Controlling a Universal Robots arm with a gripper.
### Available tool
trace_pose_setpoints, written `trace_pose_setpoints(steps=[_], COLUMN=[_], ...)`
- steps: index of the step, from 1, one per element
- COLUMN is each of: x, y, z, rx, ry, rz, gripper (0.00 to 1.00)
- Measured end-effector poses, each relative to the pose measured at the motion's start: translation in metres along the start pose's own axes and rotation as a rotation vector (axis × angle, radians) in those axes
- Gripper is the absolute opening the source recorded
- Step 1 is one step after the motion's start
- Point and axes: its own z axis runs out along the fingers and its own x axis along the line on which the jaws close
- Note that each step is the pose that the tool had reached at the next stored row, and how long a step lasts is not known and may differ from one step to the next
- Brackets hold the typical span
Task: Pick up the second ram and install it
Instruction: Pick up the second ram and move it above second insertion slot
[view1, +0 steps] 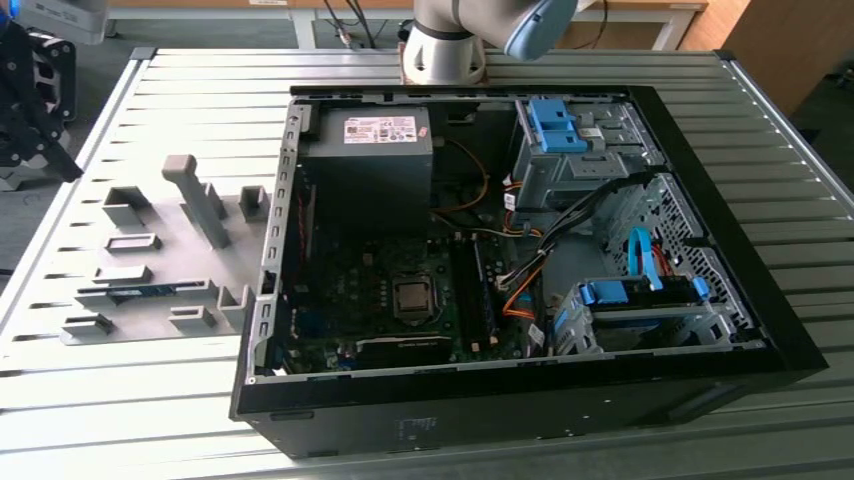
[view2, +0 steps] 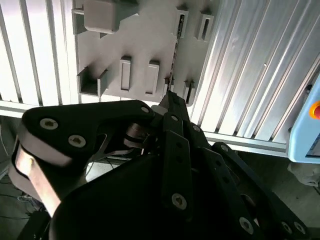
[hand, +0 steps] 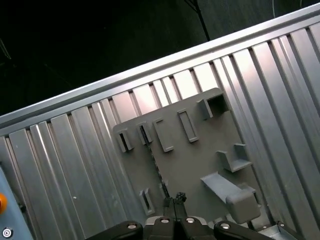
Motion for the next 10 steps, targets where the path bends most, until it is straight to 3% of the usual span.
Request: trace_pose_setpoints(steps=[10], x=[0.0], y=[-0.0001], z=[0.0012], rx=[-0.0039], ry=[0.0073], rz=[-0.172], gripper=[0.11])
